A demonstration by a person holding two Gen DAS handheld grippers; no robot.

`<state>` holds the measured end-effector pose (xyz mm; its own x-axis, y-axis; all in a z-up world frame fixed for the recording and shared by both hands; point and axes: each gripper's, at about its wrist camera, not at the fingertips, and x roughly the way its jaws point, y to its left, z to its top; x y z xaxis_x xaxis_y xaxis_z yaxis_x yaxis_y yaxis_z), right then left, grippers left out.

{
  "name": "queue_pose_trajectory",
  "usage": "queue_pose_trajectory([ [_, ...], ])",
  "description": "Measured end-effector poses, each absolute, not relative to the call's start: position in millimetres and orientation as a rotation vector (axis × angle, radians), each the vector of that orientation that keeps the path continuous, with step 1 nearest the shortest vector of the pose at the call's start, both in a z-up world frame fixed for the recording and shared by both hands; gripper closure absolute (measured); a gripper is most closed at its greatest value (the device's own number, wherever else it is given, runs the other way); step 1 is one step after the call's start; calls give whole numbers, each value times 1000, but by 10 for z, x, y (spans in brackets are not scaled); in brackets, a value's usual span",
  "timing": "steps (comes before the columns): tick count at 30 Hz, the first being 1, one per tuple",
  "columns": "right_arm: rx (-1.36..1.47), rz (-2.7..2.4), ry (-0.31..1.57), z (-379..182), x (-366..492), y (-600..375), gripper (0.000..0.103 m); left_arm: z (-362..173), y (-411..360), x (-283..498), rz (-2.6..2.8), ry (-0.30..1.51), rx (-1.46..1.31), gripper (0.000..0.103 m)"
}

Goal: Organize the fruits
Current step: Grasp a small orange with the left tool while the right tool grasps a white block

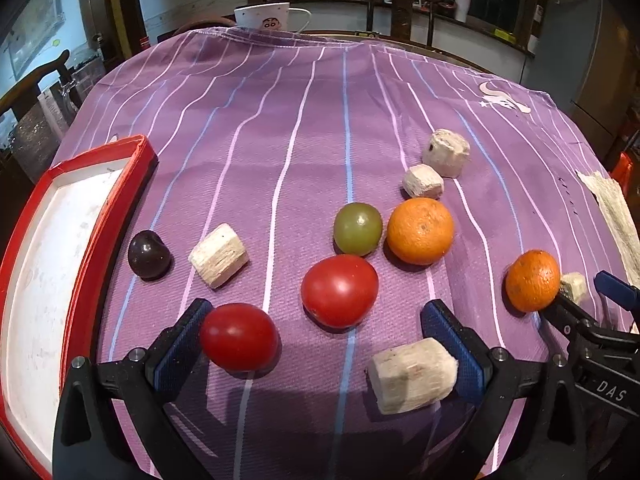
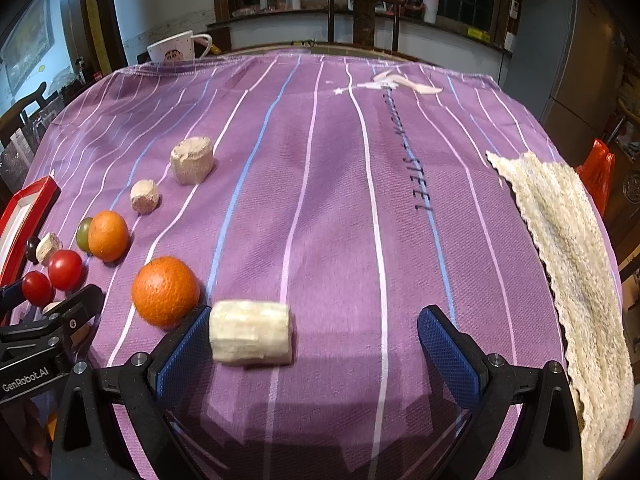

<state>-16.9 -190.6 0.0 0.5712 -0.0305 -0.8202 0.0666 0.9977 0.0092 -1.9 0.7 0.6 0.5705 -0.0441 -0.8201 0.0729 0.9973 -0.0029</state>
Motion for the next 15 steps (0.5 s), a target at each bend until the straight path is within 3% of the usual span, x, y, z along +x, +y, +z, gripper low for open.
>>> queue_pose_trajectory([
  [7, 50, -74, 977, 9, -318, -1902, 0, 49, 96, -173, -105, 980, 20, 0],
  [15, 170, -71, 938, 87, -512, -1917, 0, 415, 349, -685, -28, 805, 16, 0],
])
